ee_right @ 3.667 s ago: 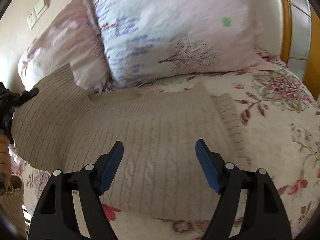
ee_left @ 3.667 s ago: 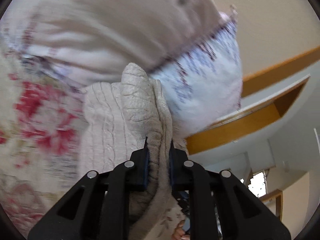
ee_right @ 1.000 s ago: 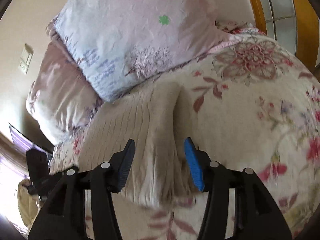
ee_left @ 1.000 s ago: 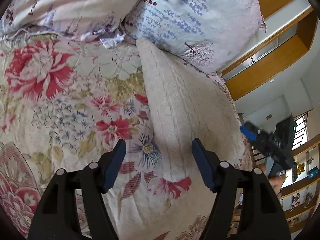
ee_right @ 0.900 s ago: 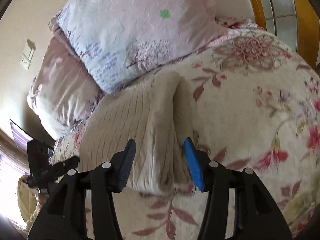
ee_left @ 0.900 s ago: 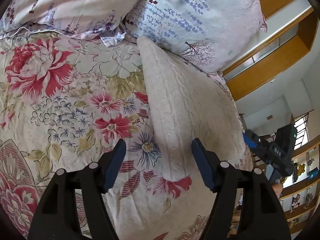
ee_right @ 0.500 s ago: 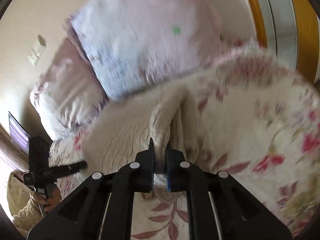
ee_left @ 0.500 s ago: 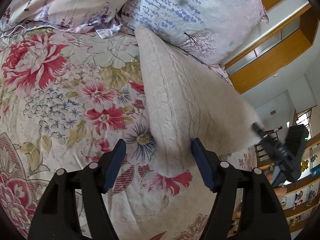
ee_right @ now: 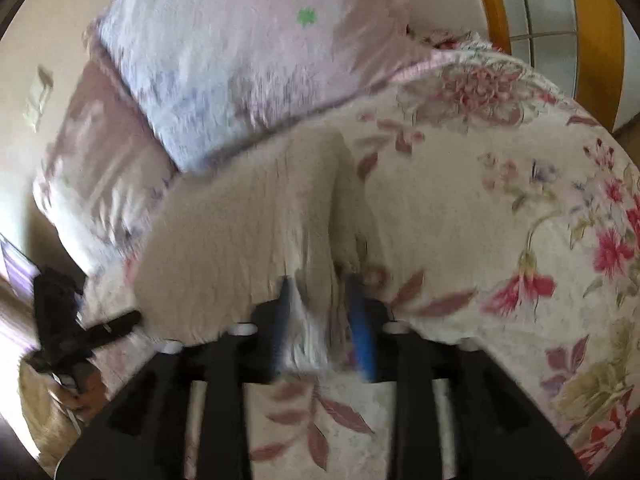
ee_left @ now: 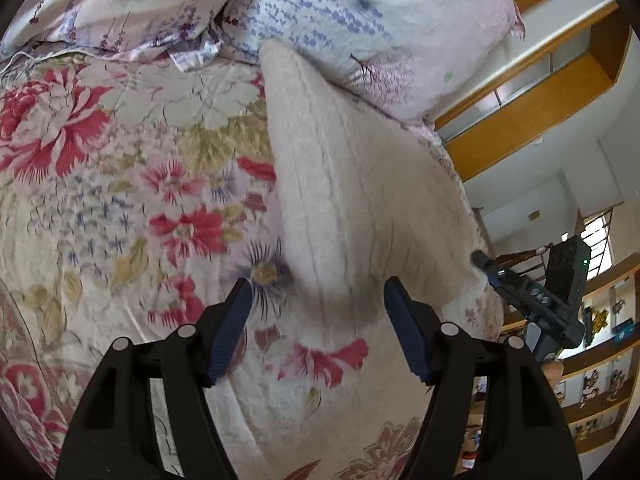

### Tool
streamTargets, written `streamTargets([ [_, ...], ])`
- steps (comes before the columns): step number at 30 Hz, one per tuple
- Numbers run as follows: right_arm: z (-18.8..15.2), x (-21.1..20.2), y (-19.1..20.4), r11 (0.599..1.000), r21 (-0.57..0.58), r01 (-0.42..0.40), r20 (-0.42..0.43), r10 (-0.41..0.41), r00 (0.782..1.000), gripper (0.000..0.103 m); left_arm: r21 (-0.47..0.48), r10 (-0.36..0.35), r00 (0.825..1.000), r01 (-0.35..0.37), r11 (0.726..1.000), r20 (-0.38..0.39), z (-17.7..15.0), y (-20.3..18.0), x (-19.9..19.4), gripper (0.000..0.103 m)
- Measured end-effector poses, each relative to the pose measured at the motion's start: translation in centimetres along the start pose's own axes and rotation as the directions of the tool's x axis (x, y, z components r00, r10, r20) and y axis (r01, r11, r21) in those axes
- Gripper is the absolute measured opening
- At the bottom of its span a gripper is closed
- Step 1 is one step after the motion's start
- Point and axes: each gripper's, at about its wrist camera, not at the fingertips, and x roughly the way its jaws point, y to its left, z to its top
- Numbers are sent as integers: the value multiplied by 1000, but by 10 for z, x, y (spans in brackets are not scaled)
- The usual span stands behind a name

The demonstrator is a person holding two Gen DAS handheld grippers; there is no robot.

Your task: Fold small clothes

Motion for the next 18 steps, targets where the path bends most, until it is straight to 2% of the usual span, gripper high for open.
streamTargets([
  [1, 13, -1, -2, 999, 30, -30, 8, 30, 1000, 60, -15, -8, 1000, 8, 1000, 4, 6, 2, 0, 72],
  [4, 47, 14, -7, 992, 97, -85, -8, 86, 996, 60, -66, -26, 1000, 26, 997, 2, 29, 10, 8, 74],
  [5, 58, 22, -9, 990, 111, -84, -17, 87, 996, 60, -80, -37, 999, 37, 996, 0, 34, 11, 10, 74],
  [9, 94, 61, -15, 979, 178, -97, -80, 113, 990, 60, -98, 12, 1000, -10, 995, 24, 62, 13, 19, 74],
  [14, 112, 101, -14, 980, 191, -65, -164, 97, 982, 58, -149, 40, 998, -33, 988, 44, 98, 25, 32, 73],
  [15, 112, 108, -13, 980, 191, -60, -179, 95, 979, 49, -160, 41, 998, -34, 987, 43, 105, 27, 37, 73],
  [16, 112, 114, -11, 980, 188, -65, -189, 101, 977, 31, -171, 49, 998, -41, 984, 40, 113, 29, 43, 69],
  [18, 112, 112, 0, 989, 126, -80, -142, 98, 985, 12, -185, 45, 998, -37, 982, 36, 123, 33, 53, 46],
])
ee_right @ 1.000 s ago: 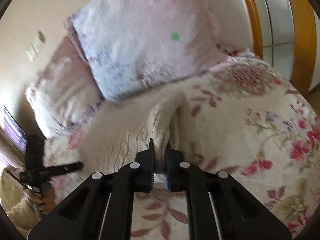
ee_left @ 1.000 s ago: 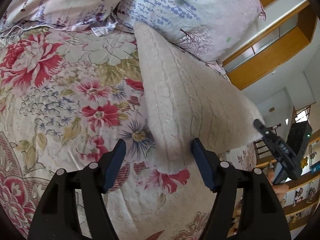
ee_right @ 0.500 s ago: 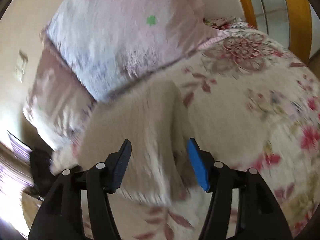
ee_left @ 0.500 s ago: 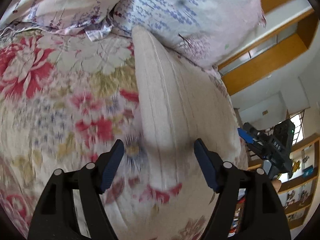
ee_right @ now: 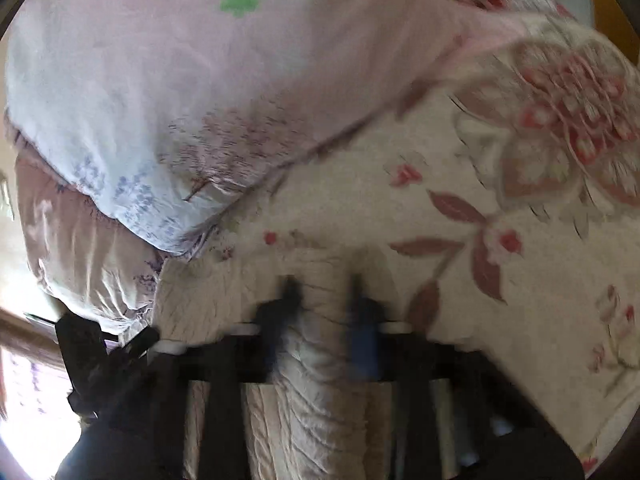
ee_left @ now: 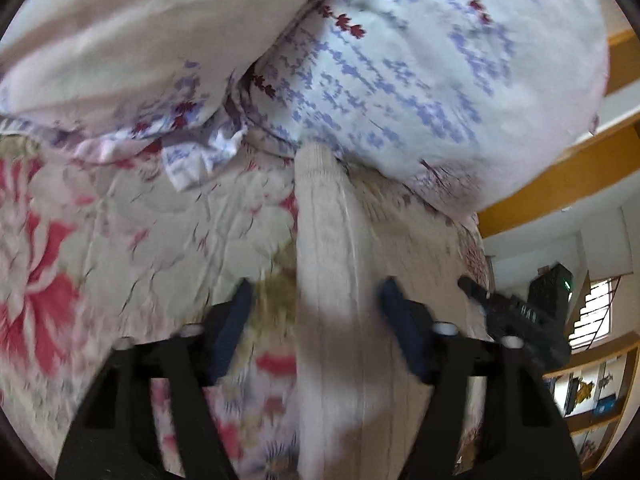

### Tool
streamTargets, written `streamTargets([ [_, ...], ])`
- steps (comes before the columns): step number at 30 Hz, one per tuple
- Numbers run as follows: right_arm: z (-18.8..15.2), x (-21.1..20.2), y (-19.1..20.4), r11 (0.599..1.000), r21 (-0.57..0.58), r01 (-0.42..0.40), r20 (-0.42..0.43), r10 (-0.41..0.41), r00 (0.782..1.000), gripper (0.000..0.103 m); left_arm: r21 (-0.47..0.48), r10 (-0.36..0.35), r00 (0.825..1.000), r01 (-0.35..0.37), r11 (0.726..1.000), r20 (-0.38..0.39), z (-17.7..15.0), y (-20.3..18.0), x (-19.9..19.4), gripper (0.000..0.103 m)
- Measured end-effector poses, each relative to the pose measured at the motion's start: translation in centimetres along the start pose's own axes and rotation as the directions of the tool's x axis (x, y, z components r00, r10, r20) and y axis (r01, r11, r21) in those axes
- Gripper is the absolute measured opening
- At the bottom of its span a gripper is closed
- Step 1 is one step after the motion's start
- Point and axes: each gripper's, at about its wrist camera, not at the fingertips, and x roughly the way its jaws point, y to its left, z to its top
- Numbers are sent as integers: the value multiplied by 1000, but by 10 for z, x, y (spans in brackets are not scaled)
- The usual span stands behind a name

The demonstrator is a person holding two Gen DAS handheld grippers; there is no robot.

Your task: Fold small clothes

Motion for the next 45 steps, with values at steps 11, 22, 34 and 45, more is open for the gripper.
streamTargets([
  [11, -14, 1, -6, 983, -55, 178, 88, -173, 981, 10, 61, -36, 995, 30, 998, 95, -14, 4, -4, 12],
  [22, -75, -77, -4, 994, -102, 45, 138, -31, 990, 49, 134, -111, 990, 99, 986, 83, -67, 7, -54, 56],
  [34, -121, -81, 1, 977, -171, 127, 212, -89, 973, 10, 280, 58, 990, -91, 956, 125, -123, -28, -57, 64],
  [45, -129, -60, -11, 948, -128, 292, 224, -259, 939, 14, 364, 171, 978, -204, 909, 121, -139, -45, -29, 71],
])
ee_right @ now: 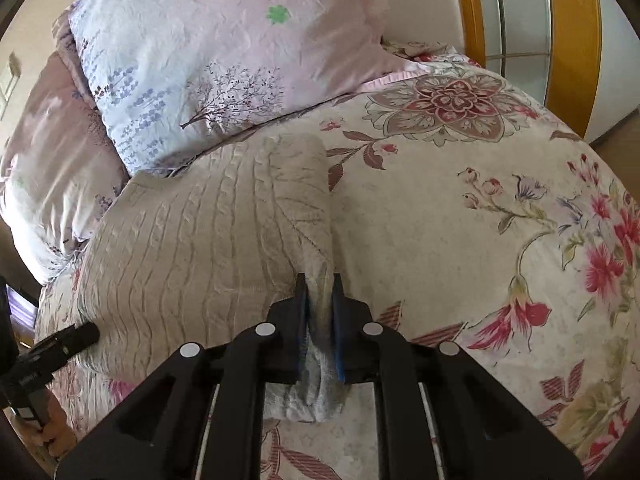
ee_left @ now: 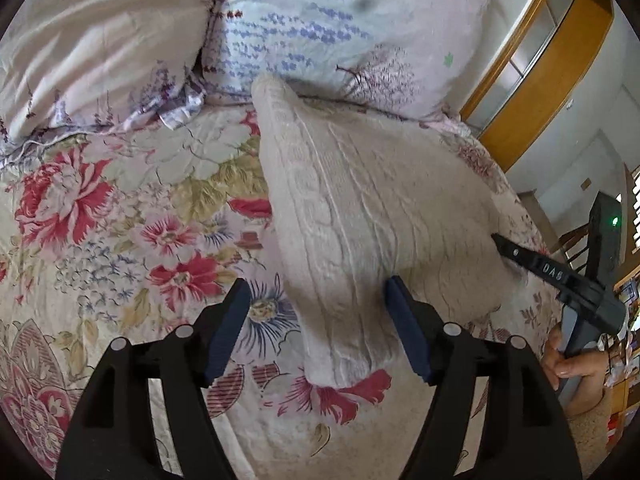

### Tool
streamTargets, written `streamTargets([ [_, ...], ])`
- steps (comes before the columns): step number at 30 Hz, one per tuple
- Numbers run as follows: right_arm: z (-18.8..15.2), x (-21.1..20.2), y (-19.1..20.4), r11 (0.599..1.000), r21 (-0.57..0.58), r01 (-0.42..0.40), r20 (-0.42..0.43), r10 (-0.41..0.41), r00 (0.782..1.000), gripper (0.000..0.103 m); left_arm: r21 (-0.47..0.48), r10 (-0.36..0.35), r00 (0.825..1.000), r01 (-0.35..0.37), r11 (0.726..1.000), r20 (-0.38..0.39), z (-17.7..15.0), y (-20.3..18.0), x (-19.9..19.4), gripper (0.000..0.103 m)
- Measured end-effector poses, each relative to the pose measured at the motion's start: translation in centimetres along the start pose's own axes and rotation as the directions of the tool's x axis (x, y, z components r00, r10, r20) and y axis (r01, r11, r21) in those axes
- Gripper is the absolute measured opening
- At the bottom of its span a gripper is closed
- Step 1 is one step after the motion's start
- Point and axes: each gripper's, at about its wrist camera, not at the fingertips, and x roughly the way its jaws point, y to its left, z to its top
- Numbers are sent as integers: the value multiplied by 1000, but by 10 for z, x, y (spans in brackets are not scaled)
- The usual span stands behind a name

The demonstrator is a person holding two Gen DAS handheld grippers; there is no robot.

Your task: Fold small clothes

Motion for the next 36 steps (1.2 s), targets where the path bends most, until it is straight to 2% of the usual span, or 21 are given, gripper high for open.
streamTargets([
  [2, 2, -6, 4, 1000, -18, 10, 9, -10, 1000, 18, -5, 3, 1000, -3, 1000, -5, 0, 1, 2, 72],
  [3, 3, -12, 7, 1000, -25, 17, 23, -17, 1000, 28, -8, 5, 1000, -5, 1000, -5, -1, 2, 2, 73],
  [4, 3, -18, 9, 999, -30, 23, 39, -22, 999, 32, -13, 6, 1000, -6, 1000, -5, -3, 4, 1, 73],
  [7, 2, -42, 20, 998, -62, 20, 124, -12, 992, 32, -20, 0, 1000, 0, 1000, -8, -3, 6, 0, 73],
  [10, 0, -57, 29, 995, -98, -14, 167, 30, 986, 32, -23, -4, 1000, 4, 1000, -12, -4, 7, 1, 74],
  [12, -4, -60, 39, 988, -139, -62, 153, 83, 985, 32, -32, -10, 1000, 10, 999, -15, -4, 9, 1, 75],
  [14, -9, -50, 49, 979, -192, -69, 98, 89, 991, 32, -50, -24, 999, 22, 999, -27, -4, 12, 3, 77],
  [15, -13, -41, 53, 975, -217, -50, 63, 65, 996, 32, -55, -31, 999, 29, 998, -32, -4, 13, 4, 77],
  [17, -24, -13, 53, 971, -238, 25, -38, -35, 999, 32, -63, -68, 996, 65, 996, -50, -5, 15, 5, 76],
  [18, -29, -12, 52, 967, -252, 27, -8, -30, 1000, 32, -61, -93, 994, 89, 994, -55, -5, 16, 2, 75],
  [20, -29, -14, 52, 964, -265, 19, -17, -25, 1000, 32, -63, -132, 989, 129, 990, -58, -3, 19, -4, 72],
  [23, -18, -24, 43, 979, -200, -50, -59, 39, 998, 34, -88, -206, 978, 202, 975, -29, 4, 28, -19, 73],
  [25, -8, -33, 32, 986, -124, -111, -50, 105, 993, 50, -116, -235, 972, 234, 965, 5, 13, 37, -27, 78],
  [26, 1, -40, 22, 987, -62, -150, -18, 150, 989, 56, -130, -245, 969, 246, 960, 22, 17, 42, -28, 84],
  [28, 17, -45, 5, 980, 36, -197, 10, 197, 980, 73, -165, -264, 964, 267, 949, 41, 27, 51, -27, 89],
  [31, 45, -31, -18, 944, 178, -277, -28, 286, 958, 80, -220, -295, 955, 290, 931, 9, 39, 62, -15, 89],
  [33, 57, -15, -23, 934, 236, -268, -75, 292, 953, 80, -251, -317, 948, 304, 919, -12, 43, 63, -5, 89],
  [36, 69, 14, -31, 905, 323, -278, -148, 338, 929, 80, -295, -338, 940, 313, 903, -37, 49, 67, 9, 89],
])
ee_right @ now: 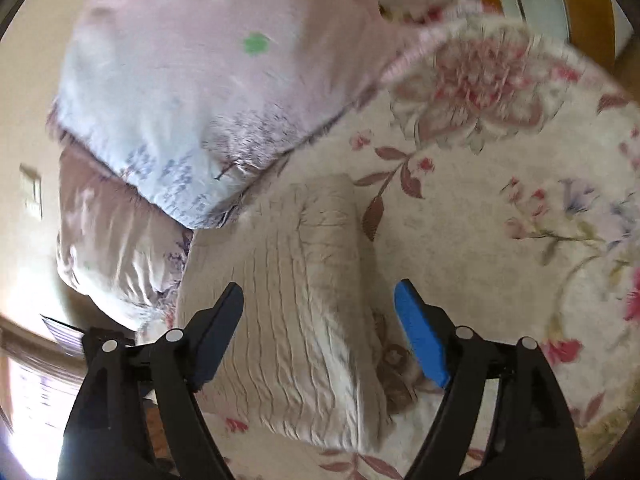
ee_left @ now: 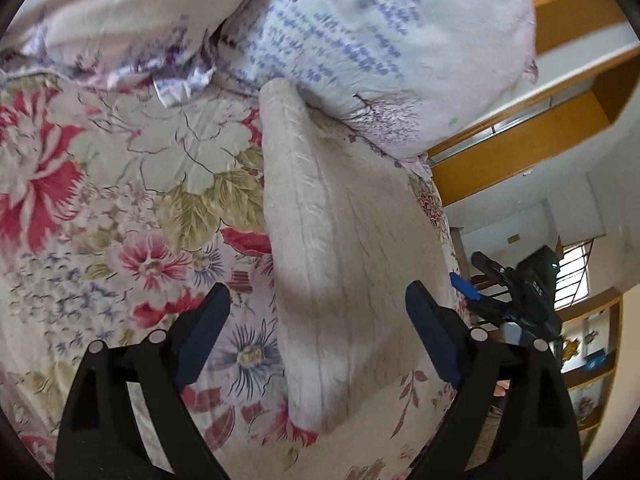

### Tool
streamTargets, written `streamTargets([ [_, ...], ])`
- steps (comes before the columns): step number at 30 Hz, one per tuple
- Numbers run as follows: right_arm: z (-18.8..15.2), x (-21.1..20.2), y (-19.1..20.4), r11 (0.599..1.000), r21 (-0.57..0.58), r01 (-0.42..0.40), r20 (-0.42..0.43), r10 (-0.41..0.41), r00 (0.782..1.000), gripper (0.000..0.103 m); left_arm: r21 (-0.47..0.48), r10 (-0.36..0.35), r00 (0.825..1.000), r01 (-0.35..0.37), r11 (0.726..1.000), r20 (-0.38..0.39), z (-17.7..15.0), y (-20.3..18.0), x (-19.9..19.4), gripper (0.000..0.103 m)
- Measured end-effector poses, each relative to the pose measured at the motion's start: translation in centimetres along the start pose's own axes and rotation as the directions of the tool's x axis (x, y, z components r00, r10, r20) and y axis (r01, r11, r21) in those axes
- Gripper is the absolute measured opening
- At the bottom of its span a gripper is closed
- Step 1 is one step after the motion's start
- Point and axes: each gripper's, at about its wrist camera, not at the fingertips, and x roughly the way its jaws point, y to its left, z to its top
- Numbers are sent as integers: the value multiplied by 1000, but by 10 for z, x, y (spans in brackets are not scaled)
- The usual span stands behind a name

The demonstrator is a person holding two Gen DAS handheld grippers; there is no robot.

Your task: Fold small clothes

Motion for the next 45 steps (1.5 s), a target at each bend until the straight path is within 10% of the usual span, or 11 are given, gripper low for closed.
streamTargets([
  [15, -1, 54, -9, 992, 27, -119, -168, 122, 978, 79, -8, -27, 999, 27, 1000, -38, 22, -8, 53, 84],
  [24, -15, 61, -19, 970, 56, -237, -142, 243, 960, 34, -20, -43, 999, 42, 999, -33, 19, -14, 64, 53],
  [41, -75, 56, 111, 890, -238, -388, -122, 369, 921, 30, 95, -20, 988, 6, 995, 154, -9, 9, -77, 39],
  [45, -95, 109, 141, 898, -320, -303, -203, 247, 948, 31, 8, 73, 984, -75, 997, 160, -12, 63, -101, 43],
])
